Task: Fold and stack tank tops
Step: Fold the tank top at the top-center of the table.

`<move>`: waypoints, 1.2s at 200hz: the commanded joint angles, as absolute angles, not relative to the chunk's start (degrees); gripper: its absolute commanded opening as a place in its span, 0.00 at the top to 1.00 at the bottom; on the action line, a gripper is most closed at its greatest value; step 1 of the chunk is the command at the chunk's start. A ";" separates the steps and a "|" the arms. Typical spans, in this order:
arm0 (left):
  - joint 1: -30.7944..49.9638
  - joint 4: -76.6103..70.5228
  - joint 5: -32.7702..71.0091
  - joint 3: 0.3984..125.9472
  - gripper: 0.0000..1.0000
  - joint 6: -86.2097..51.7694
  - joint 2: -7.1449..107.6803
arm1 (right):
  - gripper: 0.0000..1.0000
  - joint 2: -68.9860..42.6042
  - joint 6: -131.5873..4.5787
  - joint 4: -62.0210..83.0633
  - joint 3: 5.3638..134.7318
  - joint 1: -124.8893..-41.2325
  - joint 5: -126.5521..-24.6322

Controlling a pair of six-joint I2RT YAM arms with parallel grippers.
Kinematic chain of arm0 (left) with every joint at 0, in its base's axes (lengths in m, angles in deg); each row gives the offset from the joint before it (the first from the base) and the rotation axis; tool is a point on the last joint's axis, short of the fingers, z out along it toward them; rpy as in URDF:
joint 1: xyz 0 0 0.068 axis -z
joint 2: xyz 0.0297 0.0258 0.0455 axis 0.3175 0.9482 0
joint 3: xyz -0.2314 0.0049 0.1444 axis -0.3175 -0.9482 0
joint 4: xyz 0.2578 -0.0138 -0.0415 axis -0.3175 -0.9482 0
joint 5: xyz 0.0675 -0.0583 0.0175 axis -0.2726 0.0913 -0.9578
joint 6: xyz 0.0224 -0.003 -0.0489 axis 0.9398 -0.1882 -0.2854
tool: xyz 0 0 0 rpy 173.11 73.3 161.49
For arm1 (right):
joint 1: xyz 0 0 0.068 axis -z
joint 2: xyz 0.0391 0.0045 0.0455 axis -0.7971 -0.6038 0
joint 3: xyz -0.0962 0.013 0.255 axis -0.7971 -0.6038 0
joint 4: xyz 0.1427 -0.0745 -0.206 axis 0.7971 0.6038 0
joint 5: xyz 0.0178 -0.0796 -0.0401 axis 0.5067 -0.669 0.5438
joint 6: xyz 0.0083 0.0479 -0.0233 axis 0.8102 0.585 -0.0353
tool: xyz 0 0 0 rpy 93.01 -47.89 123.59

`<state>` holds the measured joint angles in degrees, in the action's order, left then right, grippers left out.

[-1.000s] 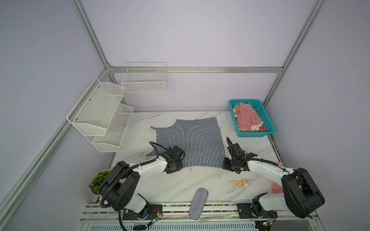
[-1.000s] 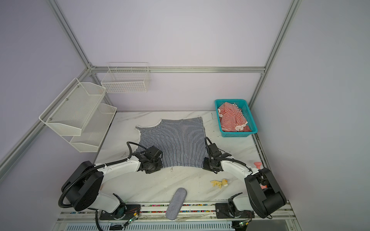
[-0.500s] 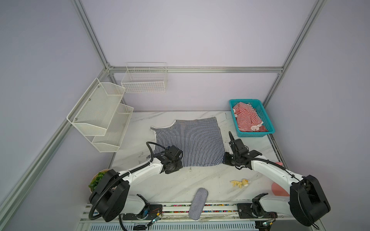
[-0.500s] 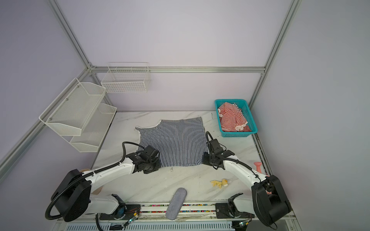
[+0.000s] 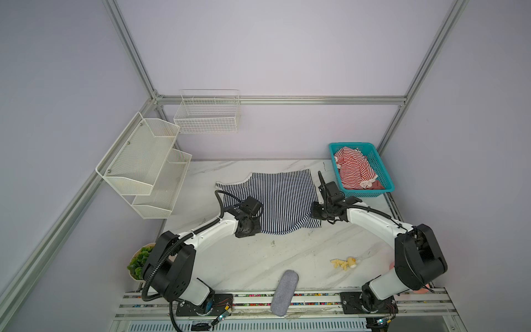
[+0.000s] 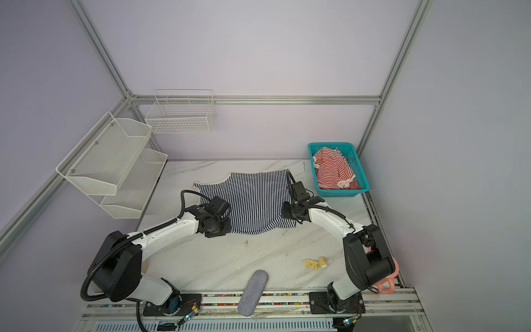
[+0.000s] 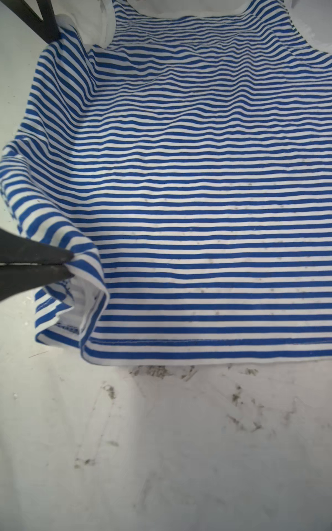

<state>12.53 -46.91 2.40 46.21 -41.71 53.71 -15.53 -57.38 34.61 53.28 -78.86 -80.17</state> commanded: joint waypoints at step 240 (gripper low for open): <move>2.98 -59.13 5.37 91.24 0.99 -19.96 87.25 | 1.00 -43.54 -71.90 41.33 82.60 -65.33 -71.48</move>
<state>3.99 -57.57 4.50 84.68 -21.89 85.86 -41.64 -69.88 38.67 78.94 -66.09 -72.80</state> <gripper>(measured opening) 0.049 0.046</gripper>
